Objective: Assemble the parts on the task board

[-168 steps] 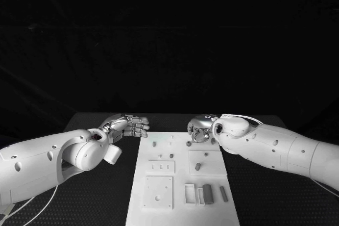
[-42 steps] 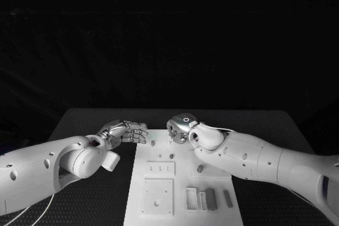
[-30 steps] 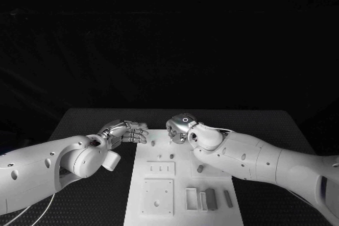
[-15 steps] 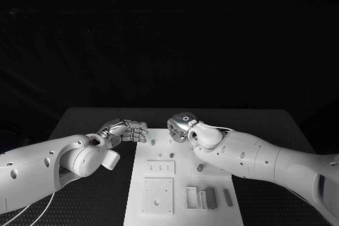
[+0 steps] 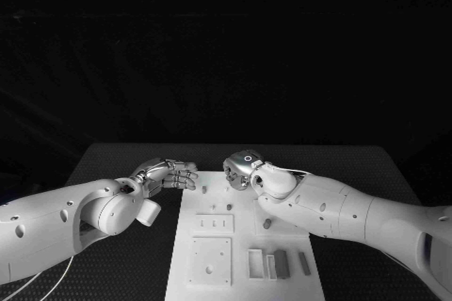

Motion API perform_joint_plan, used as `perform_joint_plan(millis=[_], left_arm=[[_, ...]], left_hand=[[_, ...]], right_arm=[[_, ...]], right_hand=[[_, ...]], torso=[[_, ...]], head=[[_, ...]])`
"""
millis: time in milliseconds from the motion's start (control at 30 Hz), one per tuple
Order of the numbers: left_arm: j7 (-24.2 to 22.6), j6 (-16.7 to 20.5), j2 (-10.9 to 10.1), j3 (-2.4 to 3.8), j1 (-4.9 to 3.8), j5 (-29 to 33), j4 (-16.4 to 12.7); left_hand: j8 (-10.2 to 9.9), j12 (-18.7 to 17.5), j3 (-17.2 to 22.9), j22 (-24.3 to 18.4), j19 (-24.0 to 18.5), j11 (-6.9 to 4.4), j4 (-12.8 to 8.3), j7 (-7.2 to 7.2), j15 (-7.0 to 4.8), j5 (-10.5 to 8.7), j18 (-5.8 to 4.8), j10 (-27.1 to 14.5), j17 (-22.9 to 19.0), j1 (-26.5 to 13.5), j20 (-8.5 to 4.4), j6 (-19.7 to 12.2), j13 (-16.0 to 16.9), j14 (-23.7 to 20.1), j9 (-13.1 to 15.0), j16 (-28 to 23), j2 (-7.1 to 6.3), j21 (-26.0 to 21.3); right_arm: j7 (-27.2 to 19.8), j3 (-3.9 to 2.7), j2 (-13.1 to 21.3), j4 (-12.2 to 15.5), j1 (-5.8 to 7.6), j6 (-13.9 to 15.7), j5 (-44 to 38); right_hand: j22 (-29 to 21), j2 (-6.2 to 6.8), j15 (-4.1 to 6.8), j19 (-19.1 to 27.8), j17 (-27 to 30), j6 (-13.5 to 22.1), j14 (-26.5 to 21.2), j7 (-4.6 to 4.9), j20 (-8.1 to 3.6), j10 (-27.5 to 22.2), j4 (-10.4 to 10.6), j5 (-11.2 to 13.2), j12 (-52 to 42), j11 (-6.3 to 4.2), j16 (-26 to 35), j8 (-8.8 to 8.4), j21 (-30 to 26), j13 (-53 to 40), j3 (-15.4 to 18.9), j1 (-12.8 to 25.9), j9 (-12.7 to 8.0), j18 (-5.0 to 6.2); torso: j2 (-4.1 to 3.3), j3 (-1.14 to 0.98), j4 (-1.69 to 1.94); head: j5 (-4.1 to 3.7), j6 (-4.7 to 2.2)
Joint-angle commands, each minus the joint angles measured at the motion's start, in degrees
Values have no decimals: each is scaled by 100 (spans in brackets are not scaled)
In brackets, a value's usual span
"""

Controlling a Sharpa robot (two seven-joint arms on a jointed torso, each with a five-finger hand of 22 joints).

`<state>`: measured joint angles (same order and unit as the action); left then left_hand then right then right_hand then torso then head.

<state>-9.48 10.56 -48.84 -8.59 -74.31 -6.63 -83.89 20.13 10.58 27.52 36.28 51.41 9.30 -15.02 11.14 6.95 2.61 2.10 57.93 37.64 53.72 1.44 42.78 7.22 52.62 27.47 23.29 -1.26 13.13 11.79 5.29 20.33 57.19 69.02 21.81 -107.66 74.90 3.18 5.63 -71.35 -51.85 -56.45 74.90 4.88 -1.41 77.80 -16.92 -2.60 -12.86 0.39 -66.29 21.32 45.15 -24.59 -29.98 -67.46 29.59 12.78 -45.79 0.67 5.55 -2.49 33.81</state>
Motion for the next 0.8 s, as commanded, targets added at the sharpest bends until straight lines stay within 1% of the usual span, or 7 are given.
perform_joint_plan(millis=[33, 133, 233, 367, 533, 733, 800], left_arm=[[-38, -93, 15, 6, -17, -20, 0], [-35, -91, 19, 6, -17, -20, 17], [-31, -100, 26, 5, -17, -20, 20], [-29, -101, 40, 5, -17, -20, 32], [-22, -101, 38, 5, -17, -20, 34], [8, -91, 38, 5, -17, -21, 34], [8, -91, 35, 5, -17, -21, 36]], left_hand=[[-22, -25, -27, 5, 7, 16, -3, 81, -3, 22, 62, 41, 7, -1, -16, 13, -10, 23, -6, -32, -49, -36], [-23, -26, -27, 6, 7, 16, -2, 81, -3, 22, 62, 41, 8, -1, -16, 13, -10, 24, -6, -33, -48, -36], [-24, -27, -28, 6, 7, 16, -1, 81, -3, 22, 61, 42, 10, -1, -16, 13, -10, 24, -7, -34, -49, -37], [-24, -28, -28, 6, 7, 16, 0, 81, -3, 22, 61, 42, 11, -2, -16, 13, -10, 24, -7, -35, -49, -38], [-26, -30, -28, 6, 7, 16, 1, 82, -3, 22, 61, 42, 14, -2, -17, 13, -10, 24, -9, -37, -50, -39], [-27, -32, -26, 7, 8, 16, 2, 81, -3, 22, 61, 43, 16, 1, -18, 14, -10, 25, -9, -39, -46, -40], [-27, -33, -25, 7, 8, 16, 2, 81, -3, 22, 61, 44, 17, 2, -18, 14, -10, 25, -10, -40, -44, -40]], right_arm=[[18, 3, -4, -20, -3, 40, 13], [-25, 3, -2, -53, -2, 85, 126], [-70, 3, 3, -65, -1, 87, 224], [-93, 4, -1, -76, -1, 80, 270], [-107, 4, 1, -90, -1, 145, 346], [-140, 4, 23, -79, -1, 190, 438], [-146, 4, 39, -80, -1, 213, 429]], right_hand=[[127, 5, 22, -7, 17, -175, -23, 120, 2, -24, 15, -27, 28, 4, -4, -43, 24, -14, -35, -30, 141, 222], [120, 63, -3, 8, 42, -120, -32, 145, 12, -91, 25, -27, 79, 31, 15, -92, 18, -28, -17, 29, 138, 222], [106, 169, -98, 61, 80, 117, -70, 251, 24, -332, 31, -26, 248, 130, 45, -246, -23, -7, -30, 87, 102, 222], [108, 232, -209, 70, 99, 352, -69, 363, 24, -576, 38, -26, 436, 245, 27, -397, -34, 43, -56, 123, 57, 222], [107, 309, -281, 82, 123, 520, -85, 440, 25, -711, 51, -25, 565, 319, 15, -500, -47, 84, -72, 172, 26, 222], [100, 367, -359, 108, 158, 743, -124, 530, 24, -880, 57, -27, 716, 400, 18, -626, -81, 148, -109, 200, -26, 222], [100, 380, -372, 110, 163, 758, -127, 540, 24, -908, 57, -26, 744, 414, 16, -633, -86, 165, -113, 202, -30, 222]], torso=[[-2, 2, 8], [2, 2, 7], [2, 5, 2], [-4, 3, -6], [-5, 0, -11], [-1, -1, 2], [-2, -1, 4]], head=[[1, 6], [2, 8], [15, 18], [13, 30], [8, 29], [1, 29], [5, 29]])
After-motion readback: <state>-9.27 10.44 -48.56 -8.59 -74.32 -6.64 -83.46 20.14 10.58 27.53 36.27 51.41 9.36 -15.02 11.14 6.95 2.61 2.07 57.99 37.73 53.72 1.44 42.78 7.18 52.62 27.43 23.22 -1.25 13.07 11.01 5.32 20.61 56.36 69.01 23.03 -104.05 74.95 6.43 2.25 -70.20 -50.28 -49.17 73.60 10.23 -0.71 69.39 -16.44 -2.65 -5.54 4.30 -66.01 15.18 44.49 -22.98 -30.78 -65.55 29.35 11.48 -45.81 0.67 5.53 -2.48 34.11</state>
